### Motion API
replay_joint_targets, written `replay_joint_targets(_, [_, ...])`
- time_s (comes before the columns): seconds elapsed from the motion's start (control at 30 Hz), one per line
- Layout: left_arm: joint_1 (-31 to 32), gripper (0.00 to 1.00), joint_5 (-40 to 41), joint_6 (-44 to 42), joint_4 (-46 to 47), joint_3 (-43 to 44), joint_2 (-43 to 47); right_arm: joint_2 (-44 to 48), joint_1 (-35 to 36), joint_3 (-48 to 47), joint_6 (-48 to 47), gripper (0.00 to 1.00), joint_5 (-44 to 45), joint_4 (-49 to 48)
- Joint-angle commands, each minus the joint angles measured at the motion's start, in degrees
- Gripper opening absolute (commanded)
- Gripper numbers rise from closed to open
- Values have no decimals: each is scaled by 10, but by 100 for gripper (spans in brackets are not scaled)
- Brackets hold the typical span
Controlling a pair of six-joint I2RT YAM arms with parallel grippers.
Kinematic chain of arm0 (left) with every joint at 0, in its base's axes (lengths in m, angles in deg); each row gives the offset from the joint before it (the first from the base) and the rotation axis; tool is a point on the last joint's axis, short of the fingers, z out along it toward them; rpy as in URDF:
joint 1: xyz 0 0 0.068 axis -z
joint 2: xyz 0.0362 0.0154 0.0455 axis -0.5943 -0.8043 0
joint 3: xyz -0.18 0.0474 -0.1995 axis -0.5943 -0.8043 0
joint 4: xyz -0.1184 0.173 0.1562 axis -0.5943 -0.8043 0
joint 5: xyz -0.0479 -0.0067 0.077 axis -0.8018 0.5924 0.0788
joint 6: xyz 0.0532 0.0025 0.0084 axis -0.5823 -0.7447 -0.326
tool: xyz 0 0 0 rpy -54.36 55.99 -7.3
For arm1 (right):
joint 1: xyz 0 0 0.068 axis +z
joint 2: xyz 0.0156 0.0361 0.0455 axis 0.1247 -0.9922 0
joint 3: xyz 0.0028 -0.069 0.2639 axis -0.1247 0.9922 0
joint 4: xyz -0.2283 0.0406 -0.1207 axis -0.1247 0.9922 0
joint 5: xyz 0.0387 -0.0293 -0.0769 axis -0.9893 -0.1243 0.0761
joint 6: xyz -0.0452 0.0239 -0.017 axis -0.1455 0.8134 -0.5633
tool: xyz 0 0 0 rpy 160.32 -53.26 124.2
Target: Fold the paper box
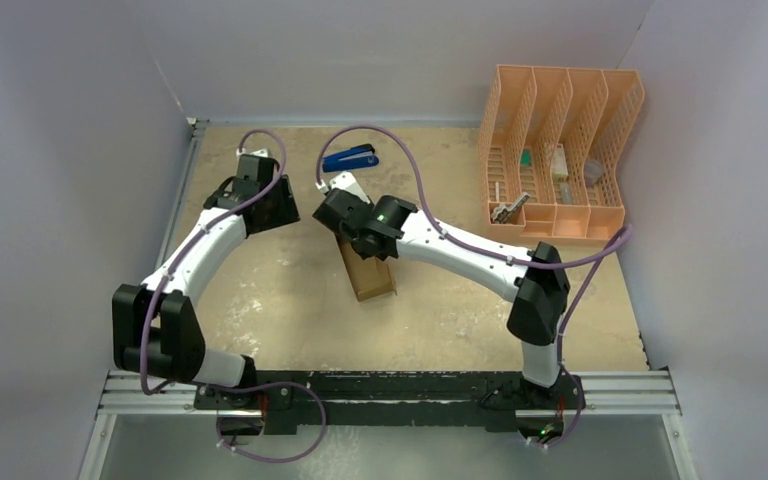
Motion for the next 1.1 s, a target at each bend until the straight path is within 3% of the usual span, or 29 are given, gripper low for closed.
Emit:
replay_joint_targets(0.0, [0,59,29,-13,-14,0,32,22,1,-32,-63,30,22,33])
replay_joint_targets(0.23, [1,59,32,-10,-36,-1,70,62,-3,29,-267,0,-13,-53])
replay_joint_targets(0.37, [0,59,16,-2,-38,-12,98,81,-20,67,-394,0,-79,-113])
replay_joint_targets(0.5, [1,60,-7,11,-29,-38,130,99,-47,90,-497,5,-168,-139])
replay_joint_targets(0.7, [1,61,-70,13,-6,-83,179,123,-97,129,-639,2,-322,-190])
replay_joint_targets(0.83, [1,65,-91,-3,-2,-102,213,111,-128,129,-695,3,-370,-205])
replay_joint_targets(0.9, [1,67,-93,-11,0,-104,220,98,-138,121,-704,8,-373,-204])
replay_joint_targets(1.07, [1,68,-82,-45,-23,-70,201,91,-149,88,-664,32,-374,-193])
